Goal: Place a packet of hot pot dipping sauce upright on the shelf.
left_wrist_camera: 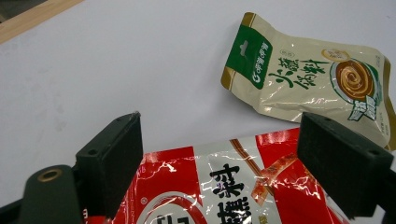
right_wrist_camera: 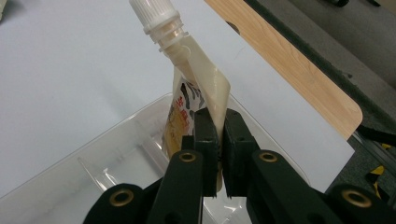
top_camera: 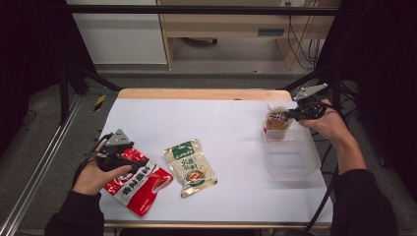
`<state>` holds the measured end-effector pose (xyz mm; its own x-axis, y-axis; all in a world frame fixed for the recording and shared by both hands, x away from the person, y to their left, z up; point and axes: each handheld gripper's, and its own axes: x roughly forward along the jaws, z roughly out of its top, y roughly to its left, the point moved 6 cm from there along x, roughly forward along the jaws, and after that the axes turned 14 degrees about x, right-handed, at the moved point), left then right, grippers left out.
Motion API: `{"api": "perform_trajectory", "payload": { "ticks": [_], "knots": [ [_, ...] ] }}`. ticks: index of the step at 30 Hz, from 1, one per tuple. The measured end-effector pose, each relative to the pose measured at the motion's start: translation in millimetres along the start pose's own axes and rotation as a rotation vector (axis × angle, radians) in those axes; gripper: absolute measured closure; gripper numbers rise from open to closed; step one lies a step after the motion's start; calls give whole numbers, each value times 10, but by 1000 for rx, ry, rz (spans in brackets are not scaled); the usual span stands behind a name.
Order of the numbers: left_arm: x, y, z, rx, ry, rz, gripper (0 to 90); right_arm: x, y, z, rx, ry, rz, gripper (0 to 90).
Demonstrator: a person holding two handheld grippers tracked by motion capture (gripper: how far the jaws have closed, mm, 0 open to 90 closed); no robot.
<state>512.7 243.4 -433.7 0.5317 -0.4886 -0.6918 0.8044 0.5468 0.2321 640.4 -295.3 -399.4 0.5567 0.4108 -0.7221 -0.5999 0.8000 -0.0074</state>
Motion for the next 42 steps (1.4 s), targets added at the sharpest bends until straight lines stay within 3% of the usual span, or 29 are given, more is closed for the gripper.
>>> {"api": "perform_trajectory", "payload": {
  "ticks": [19,23,26,29,35,38,42],
  "knots": [
    [1,-10,2,7,6,-3,149,-8,-13,-1,15,6,-11,804],
    [1,-9,-3,6,8,-3,148,-10,-2,5,43,11,-20,644],
    [1,-8,-4,6,8,-2,147,-58,10,22,60,4,-53,489],
    [5,-9,2,6,6,-2,146,-160,51,63,60,-33,-90,380],
    [46,-44,28,19,10,-10,140,-397,288,166,68,-85,-157,209],
    [67,-67,39,28,12,-16,135,-466,485,219,84,-109,-156,151],
    [97,-100,50,40,15,-24,124,-500,827,262,36,-149,-130,132]
  ]
}}
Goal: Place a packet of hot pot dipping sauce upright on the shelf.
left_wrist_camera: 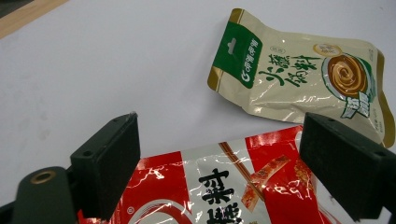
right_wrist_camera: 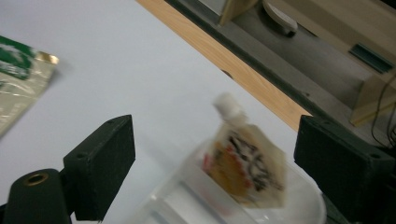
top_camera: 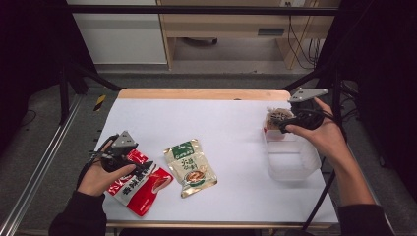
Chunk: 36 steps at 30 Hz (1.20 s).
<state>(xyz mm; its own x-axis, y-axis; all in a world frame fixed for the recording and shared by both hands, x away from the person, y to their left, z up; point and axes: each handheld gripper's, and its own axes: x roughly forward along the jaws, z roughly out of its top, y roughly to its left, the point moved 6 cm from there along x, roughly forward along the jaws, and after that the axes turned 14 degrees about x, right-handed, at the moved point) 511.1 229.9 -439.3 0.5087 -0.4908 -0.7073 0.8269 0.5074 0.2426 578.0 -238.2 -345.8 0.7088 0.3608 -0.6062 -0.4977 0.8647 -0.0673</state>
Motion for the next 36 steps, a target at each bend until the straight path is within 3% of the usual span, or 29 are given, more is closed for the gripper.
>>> {"api": "perform_trajectory", "payload": {
  "ticks": [2,5,10,15,19,24,30,36],
  "knots": [
    [14,-7,9,4,2,0,122,-23,200,8,-25,-21,25,137],
    [36,-24,28,7,1,-1,121,-6,525,-9,-13,-25,88,132],
    [53,-36,38,17,4,3,114,140,941,-109,-17,-1,121,146],
    [82,-39,41,17,11,3,115,352,1298,-262,2,36,144,156],
    [116,-47,62,17,9,5,116,546,1567,-367,37,31,169,164],
    [185,-41,110,30,8,1,127,729,1905,-465,36,17,215,167],
    [323,-47,216,58,9,-19,136,873,2066,-639,11,-5,167,174],
    [431,-37,266,63,11,-30,153,916,2096,-822,40,7,159,178]
  ]
}}
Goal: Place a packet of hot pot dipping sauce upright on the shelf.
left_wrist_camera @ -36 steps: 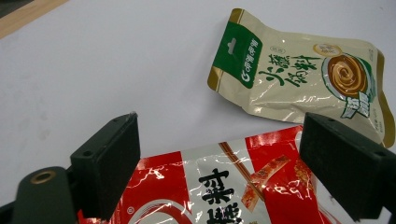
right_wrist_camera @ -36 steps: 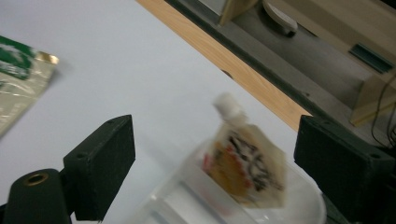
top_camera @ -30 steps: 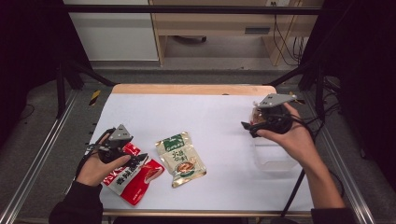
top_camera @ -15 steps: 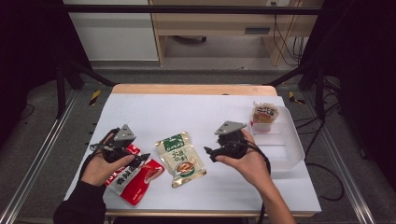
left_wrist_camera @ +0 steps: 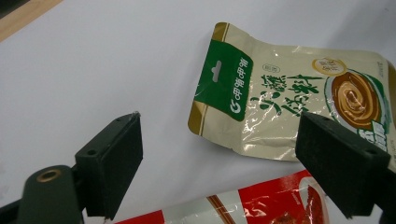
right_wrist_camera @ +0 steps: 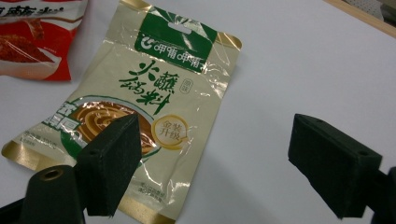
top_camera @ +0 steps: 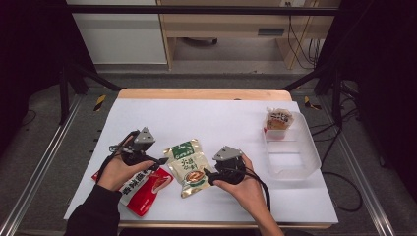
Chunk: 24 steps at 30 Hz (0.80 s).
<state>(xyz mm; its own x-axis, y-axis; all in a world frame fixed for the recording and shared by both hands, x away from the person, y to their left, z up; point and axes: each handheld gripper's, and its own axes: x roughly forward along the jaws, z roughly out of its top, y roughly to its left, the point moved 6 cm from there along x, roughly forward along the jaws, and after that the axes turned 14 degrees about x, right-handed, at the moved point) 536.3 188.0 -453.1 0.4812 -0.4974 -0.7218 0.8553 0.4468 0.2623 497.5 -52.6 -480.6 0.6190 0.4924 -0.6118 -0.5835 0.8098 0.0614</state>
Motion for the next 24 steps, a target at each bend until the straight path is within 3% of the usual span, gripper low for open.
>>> {"api": "perform_trajectory", "payload": {
  "ticks": [7,9,16,22,24],
  "knots": [
    [149,21,-55,-17,28,-29,172,36,8,-87,-15,27,-4,180],
    [222,-3,-61,-9,33,-55,178,35,-3,-94,-14,31,-3,179],
    [442,-64,-105,1,95,-72,207,29,-28,-111,-10,39,1,181],
    [518,-112,-121,-7,107,-108,278,43,-30,-138,-20,57,4,181],
    [521,-100,-131,-11,109,-103,305,47,-21,-137,-21,56,7,182]
  ]
}}
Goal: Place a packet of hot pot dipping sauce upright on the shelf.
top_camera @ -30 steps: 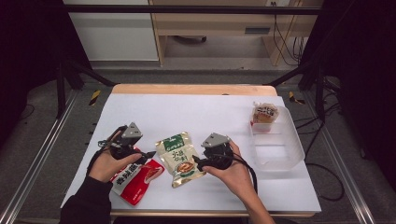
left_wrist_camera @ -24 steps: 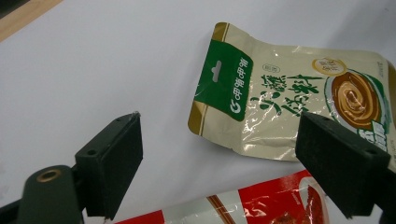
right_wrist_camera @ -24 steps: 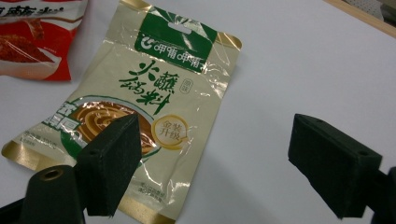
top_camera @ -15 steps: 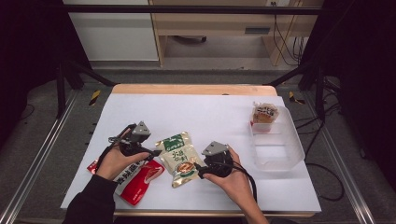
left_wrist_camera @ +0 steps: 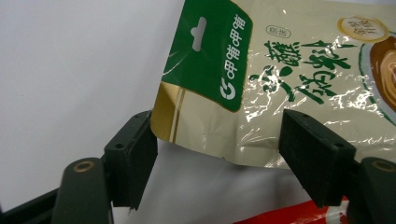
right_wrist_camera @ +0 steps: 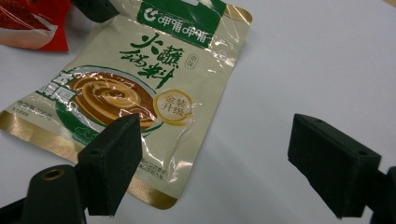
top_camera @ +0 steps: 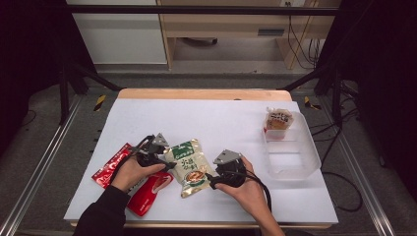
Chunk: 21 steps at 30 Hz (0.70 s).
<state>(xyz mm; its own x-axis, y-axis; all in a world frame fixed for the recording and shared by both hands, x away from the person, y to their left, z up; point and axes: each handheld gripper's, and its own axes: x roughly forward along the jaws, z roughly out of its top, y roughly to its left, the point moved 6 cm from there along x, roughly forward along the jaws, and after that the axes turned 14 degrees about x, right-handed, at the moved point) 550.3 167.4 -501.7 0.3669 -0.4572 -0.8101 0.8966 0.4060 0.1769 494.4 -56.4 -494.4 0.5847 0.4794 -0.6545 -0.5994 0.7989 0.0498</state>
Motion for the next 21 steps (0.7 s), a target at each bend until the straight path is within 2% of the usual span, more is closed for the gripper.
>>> {"api": "perform_trajectory", "payload": {
  "ticks": [4,8,12,14,17,21],
  "knots": [
    [-61,9,5,-7,-26,-6,383,2,-1,-1,1,2,-3,183],
    [-152,-22,51,-13,-71,-36,460,4,-5,-1,-2,2,-2,184],
    [-200,-91,104,6,-68,-69,515,8,-1,-9,-13,11,1,184],
    [-183,-125,111,4,-62,-102,541,10,-1,-11,-13,10,1,184],
    [-114,-136,94,3,-45,-98,543,11,-2,-14,-14,12,2,184],
    [-44,-129,60,-16,-36,-100,629,5,-5,-10,-17,7,3,186]
  ]
}}
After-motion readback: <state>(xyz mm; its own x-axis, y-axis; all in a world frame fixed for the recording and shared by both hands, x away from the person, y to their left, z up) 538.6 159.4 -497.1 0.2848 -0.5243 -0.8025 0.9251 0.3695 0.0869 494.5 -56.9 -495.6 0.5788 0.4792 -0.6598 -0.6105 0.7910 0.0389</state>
